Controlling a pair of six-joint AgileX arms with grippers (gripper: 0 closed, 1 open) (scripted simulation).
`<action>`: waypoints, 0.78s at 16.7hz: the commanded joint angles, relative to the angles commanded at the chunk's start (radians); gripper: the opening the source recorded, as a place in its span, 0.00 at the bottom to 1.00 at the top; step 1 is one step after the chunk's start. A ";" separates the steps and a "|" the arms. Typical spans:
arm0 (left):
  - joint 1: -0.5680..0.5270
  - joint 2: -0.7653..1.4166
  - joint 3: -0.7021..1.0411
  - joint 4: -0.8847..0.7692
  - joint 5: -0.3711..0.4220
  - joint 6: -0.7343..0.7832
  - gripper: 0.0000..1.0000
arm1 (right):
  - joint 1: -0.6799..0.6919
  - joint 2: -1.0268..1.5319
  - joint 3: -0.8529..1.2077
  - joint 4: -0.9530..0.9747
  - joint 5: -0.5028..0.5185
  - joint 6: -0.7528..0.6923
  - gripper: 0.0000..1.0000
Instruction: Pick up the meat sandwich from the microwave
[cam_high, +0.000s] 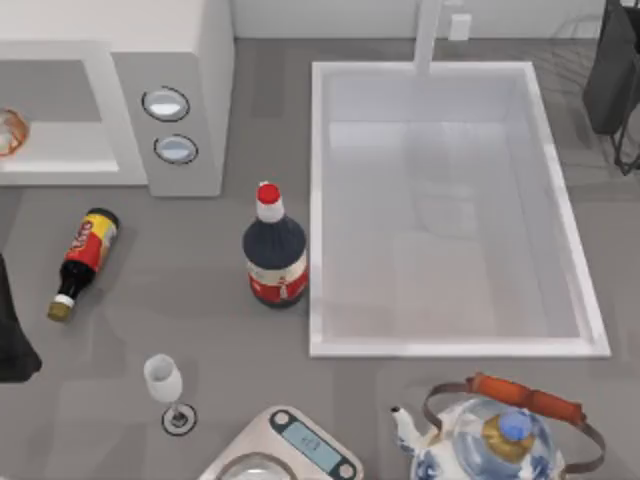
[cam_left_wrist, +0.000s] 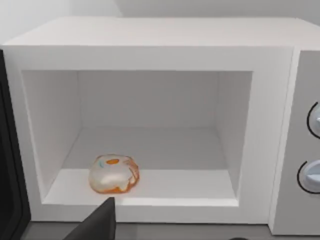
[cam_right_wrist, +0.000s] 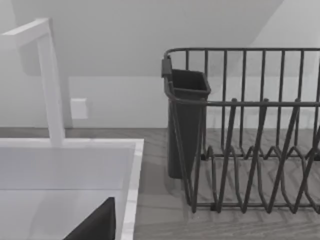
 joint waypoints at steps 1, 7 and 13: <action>0.002 0.019 0.008 0.009 0.002 0.001 1.00 | 0.000 0.000 0.000 0.000 0.000 0.000 1.00; 0.030 0.331 0.137 0.146 0.034 0.013 1.00 | 0.000 0.000 0.000 0.000 0.000 0.000 1.00; 0.080 0.874 0.361 0.386 0.090 0.035 1.00 | 0.000 0.000 0.000 0.000 0.000 0.000 1.00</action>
